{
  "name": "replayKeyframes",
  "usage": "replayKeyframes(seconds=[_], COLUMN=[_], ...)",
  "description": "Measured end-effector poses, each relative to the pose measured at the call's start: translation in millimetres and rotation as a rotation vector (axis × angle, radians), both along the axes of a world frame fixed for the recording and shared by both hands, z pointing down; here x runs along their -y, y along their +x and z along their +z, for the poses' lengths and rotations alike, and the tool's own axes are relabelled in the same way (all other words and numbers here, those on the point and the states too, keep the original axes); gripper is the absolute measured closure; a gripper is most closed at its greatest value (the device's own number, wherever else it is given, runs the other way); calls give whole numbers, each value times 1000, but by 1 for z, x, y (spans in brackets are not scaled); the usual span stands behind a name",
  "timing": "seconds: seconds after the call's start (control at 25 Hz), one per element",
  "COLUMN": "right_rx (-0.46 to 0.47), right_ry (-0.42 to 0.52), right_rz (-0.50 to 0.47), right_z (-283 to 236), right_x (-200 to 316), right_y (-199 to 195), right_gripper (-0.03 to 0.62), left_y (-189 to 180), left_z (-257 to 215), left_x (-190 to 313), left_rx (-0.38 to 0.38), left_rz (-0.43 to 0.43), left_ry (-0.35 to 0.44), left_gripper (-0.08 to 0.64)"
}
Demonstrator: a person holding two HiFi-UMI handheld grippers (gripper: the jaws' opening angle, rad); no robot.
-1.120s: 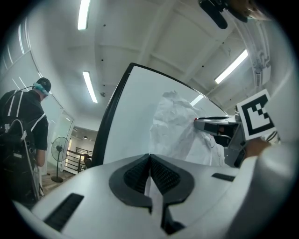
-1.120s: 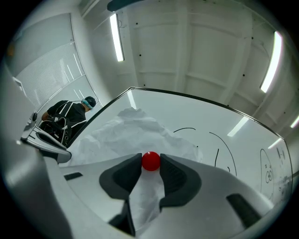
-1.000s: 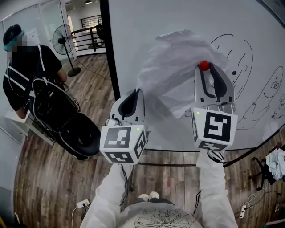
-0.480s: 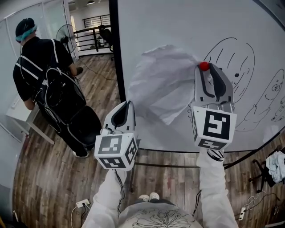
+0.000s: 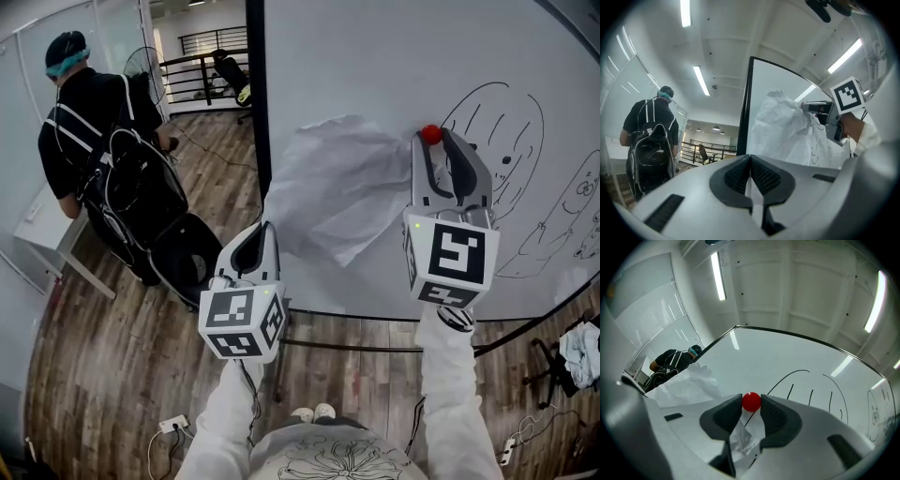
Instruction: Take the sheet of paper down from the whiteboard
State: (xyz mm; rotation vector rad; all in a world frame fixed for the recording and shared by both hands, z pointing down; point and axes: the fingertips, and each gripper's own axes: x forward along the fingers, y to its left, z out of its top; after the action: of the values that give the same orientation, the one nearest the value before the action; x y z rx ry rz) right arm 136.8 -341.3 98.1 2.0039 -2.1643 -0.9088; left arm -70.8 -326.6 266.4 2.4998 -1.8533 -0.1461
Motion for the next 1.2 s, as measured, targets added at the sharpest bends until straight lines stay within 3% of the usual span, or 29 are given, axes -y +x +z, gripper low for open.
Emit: replayKeyframes(seconds=[0.6, 0.68, 0.96, 1.2], right_rx=[-24, -22, 29, 160], right_ry=[1, 7, 33, 9], right_rz=[1, -33, -57, -88], right_z=[4, 4, 13, 37], right_x=[6, 4, -12, -36], right_y=[-4, -8, -7, 1], right_gripper=[469, 363, 350, 378], left_y=[-1, 2, 5, 1], left_z=[4, 4, 2, 3], left_x=[0, 0, -6, -20], left_rx=[-39, -52, -77, -100], left_rz=[24, 36, 68, 105], left_ry=[-7, -6, 16, 31], left_gripper=[556, 555, 555, 555])
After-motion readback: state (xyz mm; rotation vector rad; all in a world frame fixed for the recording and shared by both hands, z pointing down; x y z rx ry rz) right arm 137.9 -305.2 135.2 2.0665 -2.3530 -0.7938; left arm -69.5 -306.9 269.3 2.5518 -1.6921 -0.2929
